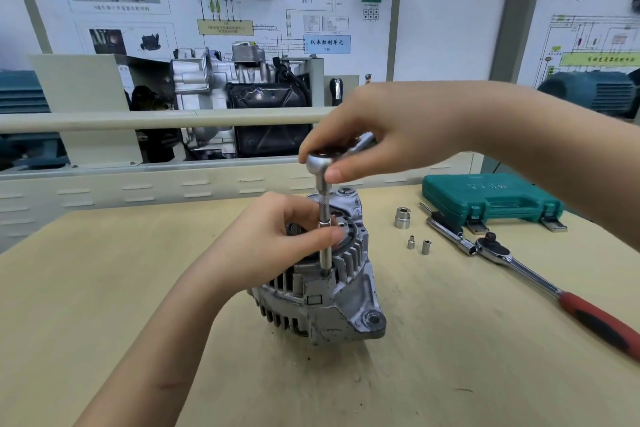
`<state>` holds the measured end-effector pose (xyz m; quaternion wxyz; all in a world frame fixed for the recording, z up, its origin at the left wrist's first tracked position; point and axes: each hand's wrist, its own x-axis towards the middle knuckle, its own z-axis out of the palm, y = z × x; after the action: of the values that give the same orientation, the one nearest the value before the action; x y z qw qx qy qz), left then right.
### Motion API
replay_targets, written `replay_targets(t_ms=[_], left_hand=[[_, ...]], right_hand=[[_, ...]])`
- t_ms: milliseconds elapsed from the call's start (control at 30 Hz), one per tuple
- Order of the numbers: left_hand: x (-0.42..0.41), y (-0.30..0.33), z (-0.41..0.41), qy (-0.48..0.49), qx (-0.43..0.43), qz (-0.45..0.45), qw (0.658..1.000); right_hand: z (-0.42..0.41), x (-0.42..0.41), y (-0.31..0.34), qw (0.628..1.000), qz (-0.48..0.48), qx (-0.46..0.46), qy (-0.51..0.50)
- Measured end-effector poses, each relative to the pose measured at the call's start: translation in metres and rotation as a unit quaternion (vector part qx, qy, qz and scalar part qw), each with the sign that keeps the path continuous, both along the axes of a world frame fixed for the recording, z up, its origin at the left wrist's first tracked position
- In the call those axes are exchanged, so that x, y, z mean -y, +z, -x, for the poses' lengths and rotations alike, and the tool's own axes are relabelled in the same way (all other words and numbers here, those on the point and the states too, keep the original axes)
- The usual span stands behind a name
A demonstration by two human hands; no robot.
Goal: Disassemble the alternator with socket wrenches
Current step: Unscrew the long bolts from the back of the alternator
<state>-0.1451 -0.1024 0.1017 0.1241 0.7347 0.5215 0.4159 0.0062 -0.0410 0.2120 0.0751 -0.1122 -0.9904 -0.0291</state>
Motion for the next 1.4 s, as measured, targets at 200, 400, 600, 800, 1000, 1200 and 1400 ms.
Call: replay_targets(t_ms=[200, 400, 600, 800, 1000, 1200, 1400], left_hand=[[-0.004, -0.005, -0.004, 0.063, -0.04, -0.049, 0.996], [-0.001, -0.001, -0.003, 0.014, 0.025, 0.014, 0.999], [-0.001, 0.0, 0.0, -0.006, 0.024, 0.053, 0.998], [0.0, -0.001, -0.004, 0.051, -0.056, -0.008, 0.997], [-0.001, -0.001, -0.002, 0.017, -0.027, 0.013, 0.999], [0.002, 0.004, 0.004, -0.039, 0.013, 0.06, 0.997], [0.001, 0.002, 0.002, -0.019, 0.027, 0.033, 0.999]], right_hand=[[0.004, 0.0, -0.002, 0.997, -0.05, -0.021, -0.062], [0.002, -0.002, -0.002, 0.998, -0.015, -0.022, -0.063], [-0.001, 0.001, 0.001, 1.0, 0.0, -0.005, 0.001], [0.001, 0.0, -0.003, 0.999, -0.014, -0.025, -0.037], [-0.001, 0.0, -0.004, 0.999, -0.014, -0.03, -0.041], [-0.002, -0.001, -0.002, 1.0, 0.016, -0.017, -0.013], [0.001, -0.001, -0.005, 0.999, 0.012, -0.037, -0.031]])
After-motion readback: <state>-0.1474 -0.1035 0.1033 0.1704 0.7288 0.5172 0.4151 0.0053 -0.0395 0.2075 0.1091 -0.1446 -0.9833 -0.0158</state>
